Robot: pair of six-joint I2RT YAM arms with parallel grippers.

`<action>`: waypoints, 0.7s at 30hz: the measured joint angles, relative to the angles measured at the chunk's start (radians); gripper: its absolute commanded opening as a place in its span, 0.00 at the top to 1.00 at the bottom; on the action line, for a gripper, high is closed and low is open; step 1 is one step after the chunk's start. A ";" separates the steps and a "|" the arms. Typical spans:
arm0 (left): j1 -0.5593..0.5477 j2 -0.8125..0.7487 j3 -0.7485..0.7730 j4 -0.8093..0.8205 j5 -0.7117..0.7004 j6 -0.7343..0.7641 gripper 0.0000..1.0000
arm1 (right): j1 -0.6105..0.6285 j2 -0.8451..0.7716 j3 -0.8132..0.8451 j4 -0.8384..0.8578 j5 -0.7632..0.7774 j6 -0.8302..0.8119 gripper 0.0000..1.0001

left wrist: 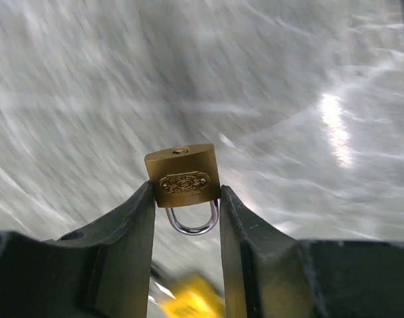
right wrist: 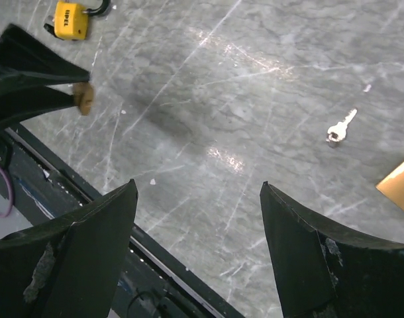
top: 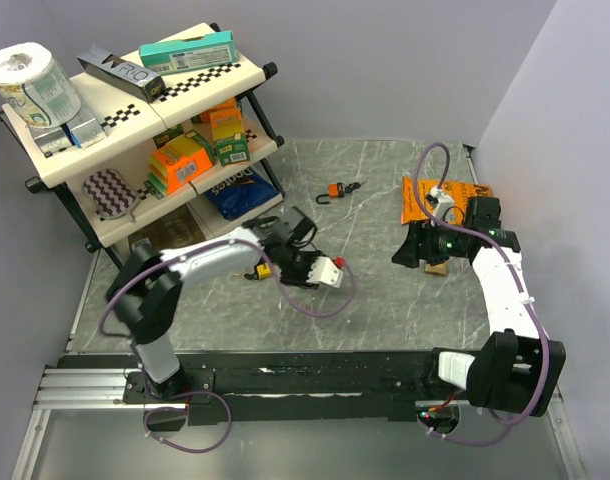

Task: Lock with the key
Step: Adjust the lock at the center of the board.

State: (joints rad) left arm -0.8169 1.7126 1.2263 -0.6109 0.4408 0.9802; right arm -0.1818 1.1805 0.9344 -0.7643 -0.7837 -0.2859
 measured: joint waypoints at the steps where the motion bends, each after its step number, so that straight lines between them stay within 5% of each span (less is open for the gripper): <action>1: -0.007 0.044 0.057 -0.026 0.011 0.057 0.87 | -0.011 0.001 0.004 -0.008 0.000 -0.006 0.18; 11: -0.040 0.391 0.425 -0.180 0.042 0.349 0.81 | -0.041 0.005 0.023 -0.071 0.012 -0.072 0.18; 14: -0.047 0.443 0.450 -0.203 0.032 0.400 0.69 | -0.042 0.014 0.030 -0.079 0.019 -0.087 0.17; 21: -0.051 0.465 0.473 -0.209 0.008 0.448 0.04 | -0.042 0.037 0.031 -0.089 0.045 -0.121 0.12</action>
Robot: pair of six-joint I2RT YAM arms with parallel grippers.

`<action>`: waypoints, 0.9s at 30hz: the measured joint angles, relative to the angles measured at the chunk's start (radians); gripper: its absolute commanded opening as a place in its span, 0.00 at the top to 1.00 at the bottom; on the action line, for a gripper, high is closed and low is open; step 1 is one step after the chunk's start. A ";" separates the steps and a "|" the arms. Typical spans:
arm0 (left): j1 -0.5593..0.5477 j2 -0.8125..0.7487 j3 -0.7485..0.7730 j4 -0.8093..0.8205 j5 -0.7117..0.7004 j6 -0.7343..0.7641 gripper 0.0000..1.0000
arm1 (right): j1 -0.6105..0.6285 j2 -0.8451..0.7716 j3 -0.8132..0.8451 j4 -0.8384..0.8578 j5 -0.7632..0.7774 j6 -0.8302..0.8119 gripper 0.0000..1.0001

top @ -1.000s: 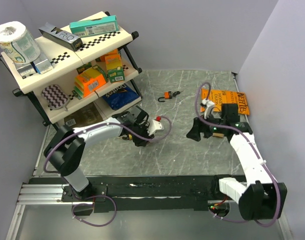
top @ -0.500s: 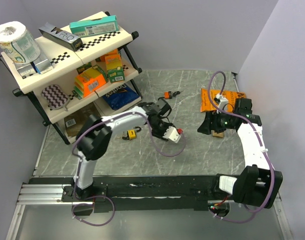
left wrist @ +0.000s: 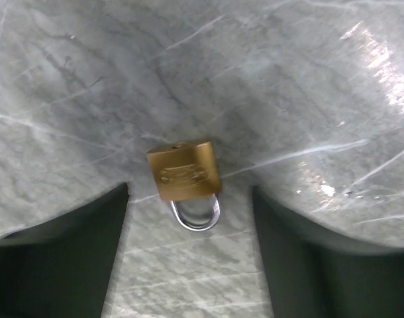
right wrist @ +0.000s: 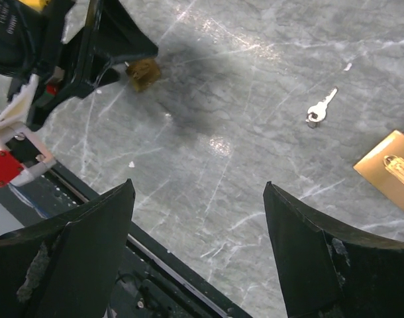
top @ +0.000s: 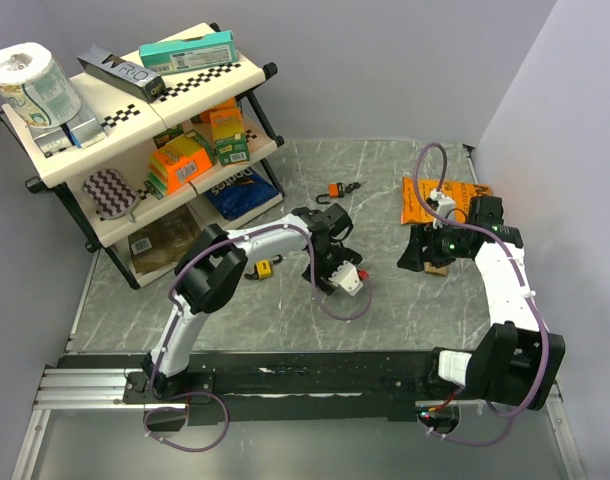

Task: Lock with the key
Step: Adjust the lock at the center of the board.

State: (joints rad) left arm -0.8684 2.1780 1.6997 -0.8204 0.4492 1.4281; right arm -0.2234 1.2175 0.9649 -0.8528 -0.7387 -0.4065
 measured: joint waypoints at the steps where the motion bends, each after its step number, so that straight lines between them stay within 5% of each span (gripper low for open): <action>1: 0.000 -0.002 0.000 0.003 -0.004 0.004 0.04 | 0.000 0.001 0.000 0.000 0.005 -0.003 0.11; 8: 0.029 -0.154 -0.121 0.000 0.013 -0.039 0.04 | 0.035 0.001 0.000 0.011 0.054 -0.006 0.11; 14: 0.095 -0.640 -0.465 0.101 0.035 -0.245 0.04 | 0.260 0.016 0.000 0.082 0.117 0.022 0.11; 18: 0.122 -1.029 -0.693 0.189 0.022 -0.556 0.04 | 0.431 0.068 0.031 0.104 0.162 0.025 0.11; 27: 0.272 -1.426 -0.797 0.327 -0.132 -1.273 0.04 | 0.732 0.296 0.101 0.196 0.307 0.020 0.12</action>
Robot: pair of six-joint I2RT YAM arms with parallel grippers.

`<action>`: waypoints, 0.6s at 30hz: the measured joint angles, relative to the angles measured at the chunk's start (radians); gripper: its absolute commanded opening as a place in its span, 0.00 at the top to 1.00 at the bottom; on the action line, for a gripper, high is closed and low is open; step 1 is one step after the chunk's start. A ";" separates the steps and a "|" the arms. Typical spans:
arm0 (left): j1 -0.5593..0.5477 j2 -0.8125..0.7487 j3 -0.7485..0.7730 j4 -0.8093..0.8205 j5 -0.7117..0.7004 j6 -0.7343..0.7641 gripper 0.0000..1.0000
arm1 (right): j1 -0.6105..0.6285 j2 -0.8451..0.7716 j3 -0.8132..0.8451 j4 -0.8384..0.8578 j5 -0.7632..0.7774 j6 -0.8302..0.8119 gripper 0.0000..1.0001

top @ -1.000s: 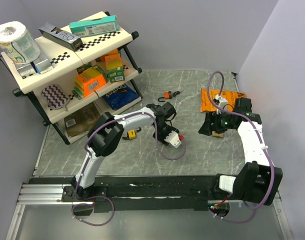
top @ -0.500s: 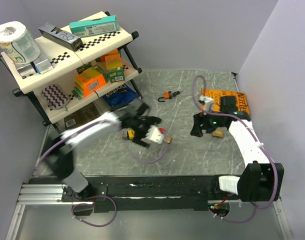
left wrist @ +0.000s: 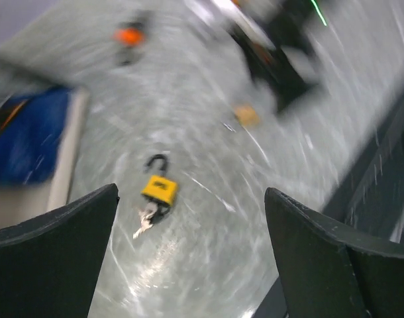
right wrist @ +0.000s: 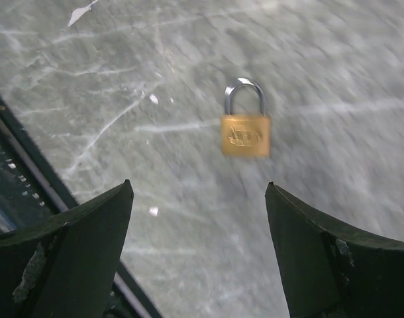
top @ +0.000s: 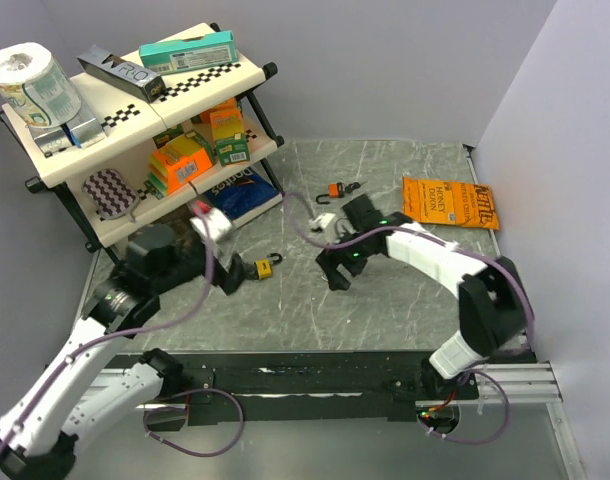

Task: Lock with the key
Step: Adjust the lock at the center of the board.

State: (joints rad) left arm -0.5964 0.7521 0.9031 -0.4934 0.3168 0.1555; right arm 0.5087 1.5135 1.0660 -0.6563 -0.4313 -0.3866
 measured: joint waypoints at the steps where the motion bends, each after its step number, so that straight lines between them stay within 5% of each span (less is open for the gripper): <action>1: 0.043 -0.014 0.000 0.010 -0.016 -0.057 0.04 | 0.028 0.034 0.010 0.006 0.014 -0.005 0.12; 5: 0.191 -0.014 0.000 0.025 -0.052 -0.274 0.04 | 0.096 0.149 0.055 0.016 0.070 -0.021 0.14; 18: 0.216 0.011 0.000 0.037 0.029 -0.459 0.04 | 0.124 0.274 0.112 0.032 0.157 -0.061 0.16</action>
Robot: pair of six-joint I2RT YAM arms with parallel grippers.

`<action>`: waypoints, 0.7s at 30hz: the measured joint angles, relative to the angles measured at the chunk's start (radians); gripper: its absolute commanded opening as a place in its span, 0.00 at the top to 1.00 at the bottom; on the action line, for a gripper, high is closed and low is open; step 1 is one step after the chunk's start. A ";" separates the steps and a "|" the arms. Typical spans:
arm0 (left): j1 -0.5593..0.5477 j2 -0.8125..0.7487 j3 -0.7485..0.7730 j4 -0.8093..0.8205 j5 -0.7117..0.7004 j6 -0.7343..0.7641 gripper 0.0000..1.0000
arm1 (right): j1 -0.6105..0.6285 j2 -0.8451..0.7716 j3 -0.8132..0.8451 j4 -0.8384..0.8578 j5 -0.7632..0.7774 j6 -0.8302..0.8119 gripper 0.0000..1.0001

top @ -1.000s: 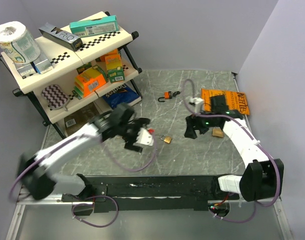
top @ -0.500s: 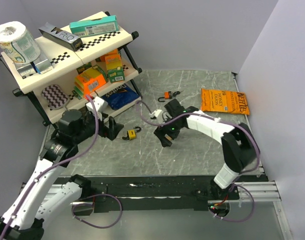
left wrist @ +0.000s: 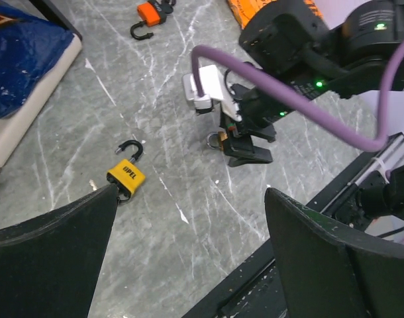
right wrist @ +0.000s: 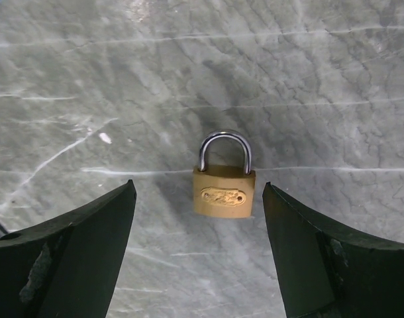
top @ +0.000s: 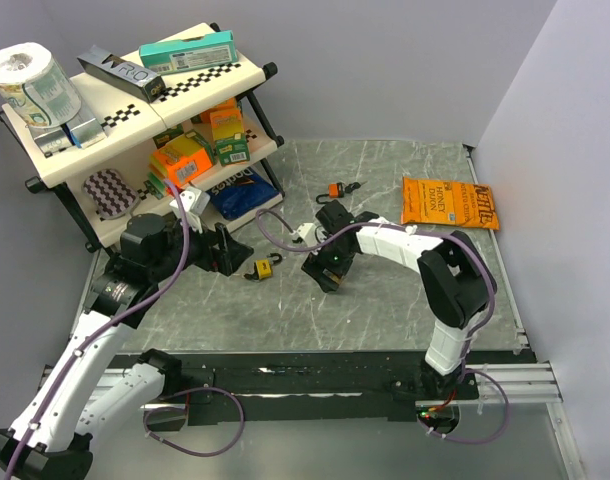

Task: Lock with the key
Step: Adjust the lock at the center of the board.

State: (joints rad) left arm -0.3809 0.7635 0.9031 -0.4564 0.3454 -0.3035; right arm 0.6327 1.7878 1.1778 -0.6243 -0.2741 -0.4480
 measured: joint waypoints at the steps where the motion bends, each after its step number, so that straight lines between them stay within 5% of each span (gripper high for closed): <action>1: 0.000 0.000 0.000 0.002 0.006 -0.002 0.04 | 0.000 0.005 0.000 0.003 0.003 -0.003 0.17; 7: 0.000 0.001 -0.002 0.011 0.048 -0.006 0.04 | 0.000 0.042 -0.007 0.039 0.031 -0.027 0.30; 14: 0.000 0.017 -0.014 0.027 0.059 -0.005 0.04 | 0.000 0.042 -0.026 0.093 0.090 -0.025 0.64; 21: 0.000 0.054 -0.013 0.022 0.090 0.056 0.04 | -0.041 0.017 -0.053 0.123 0.080 0.033 0.81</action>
State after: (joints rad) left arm -0.3809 0.8173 0.8898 -0.4343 0.4351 -0.2478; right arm 0.5915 1.8050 1.1248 -0.5011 -0.1944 -0.4149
